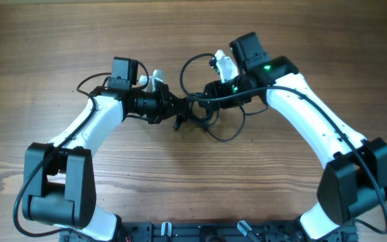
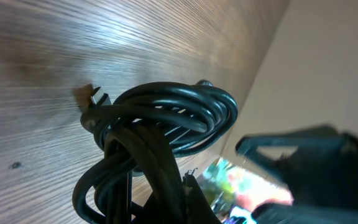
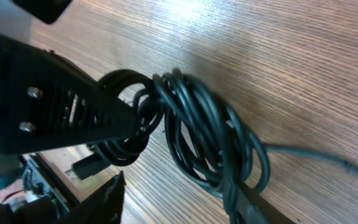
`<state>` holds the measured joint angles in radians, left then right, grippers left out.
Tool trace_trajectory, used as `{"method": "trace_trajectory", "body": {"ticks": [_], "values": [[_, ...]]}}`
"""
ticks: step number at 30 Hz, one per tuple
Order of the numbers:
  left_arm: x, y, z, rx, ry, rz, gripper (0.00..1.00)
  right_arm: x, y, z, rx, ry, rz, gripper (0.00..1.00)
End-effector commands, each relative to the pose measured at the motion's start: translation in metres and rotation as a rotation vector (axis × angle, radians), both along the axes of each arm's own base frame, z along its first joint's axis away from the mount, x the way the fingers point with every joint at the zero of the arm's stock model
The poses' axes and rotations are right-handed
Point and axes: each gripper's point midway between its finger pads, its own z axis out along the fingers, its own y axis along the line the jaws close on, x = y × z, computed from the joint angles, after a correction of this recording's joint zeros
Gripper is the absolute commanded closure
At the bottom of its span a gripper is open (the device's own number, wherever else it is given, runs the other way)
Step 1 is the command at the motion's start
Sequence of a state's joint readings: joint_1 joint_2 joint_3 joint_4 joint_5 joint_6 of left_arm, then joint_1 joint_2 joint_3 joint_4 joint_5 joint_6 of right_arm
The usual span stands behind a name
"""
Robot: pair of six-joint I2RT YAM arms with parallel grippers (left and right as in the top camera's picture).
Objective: Untangle cables
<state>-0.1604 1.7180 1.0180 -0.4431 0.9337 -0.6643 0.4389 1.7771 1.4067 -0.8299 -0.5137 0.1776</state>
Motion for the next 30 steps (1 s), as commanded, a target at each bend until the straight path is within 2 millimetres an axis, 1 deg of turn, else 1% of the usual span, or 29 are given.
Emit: {"method": "trace_trajectory", "body": {"ticks": [1, 3, 5, 7, 9, 11, 13, 16, 18, 22, 23, 24, 25, 28, 30], "values": [[0.006, 0.012, -0.002, 0.052, 0.109, 0.145, 0.96, 0.000, 0.010, -0.008, -0.025, -0.027, 0.015, 0.53], [0.004, 0.015, -0.007, 0.077, 0.155, 0.180, 0.96, 0.003, 0.012, -0.012, -0.080, -0.050, -0.020, 0.54], [0.004, 0.015, -0.007, 0.076, 0.156, 0.180, 0.96, 0.004, 0.016, -0.017, -0.143, -0.095, -0.035, 0.59], [0.003, 0.015, -0.008, 0.078, 0.162, 0.180, 0.96, 0.009, 0.013, -0.023, -0.217, -0.118, -0.107, 0.63], [0.002, 0.016, -0.009, 0.084, 0.167, 0.182, 0.96, 0.010, 0.014, -0.033, -0.229, -0.099, -0.127, 0.66], [0.003, 0.021, -0.014, 0.122, 0.167, 0.202, 0.96, 0.012, 0.015, -0.042, -0.237, -0.087, -0.124, 0.67], [0.000, 0.036, -0.033, 0.249, 0.209, 0.265, 0.96, 0.013, 0.020, -0.055, -0.233, -0.064, -0.114, 0.69], [-0.003, 0.037, -0.041, 0.283, 0.227, 0.271, 0.96, 0.013, 0.028, -0.060, -0.200, -0.053, -0.099, 0.70], [-0.004, 0.040, -0.052, 0.311, 0.251, 0.277, 0.96, 0.015, 0.030, -0.064, -0.199, -0.051, -0.098, 0.70], [-0.010, 0.043, -0.084, 0.349, 0.333, 0.270, 0.96, 0.016, 0.034, -0.063, -0.177, -0.056, -0.088, 0.70], [-0.011, 0.044, -0.092, 0.360, 0.353, 0.269, 0.96, 0.015, 0.040, -0.061, -0.148, -0.056, -0.066, 0.70], [-0.013, 0.044, -0.099, 0.366, 0.371, 0.267, 0.96, 0.012, 0.050, -0.055, -0.094, -0.066, -0.004, 0.70], [-0.014, 0.045, -0.102, 0.369, 0.382, 0.265, 0.96, 0.010, 0.058, -0.052, -0.059, -0.073, 0.029, 0.70], [-0.014, 0.045, -0.103, 0.370, 0.382, 0.265, 0.96, 0.008, 0.071, -0.047, -0.028, -0.103, 0.060, 0.70], [-0.014, 0.045, -0.103, 0.370, 0.382, 0.265, 0.96, 0.008, 0.073, -0.049, -0.050, -0.118, 0.053, 0.71]]}}
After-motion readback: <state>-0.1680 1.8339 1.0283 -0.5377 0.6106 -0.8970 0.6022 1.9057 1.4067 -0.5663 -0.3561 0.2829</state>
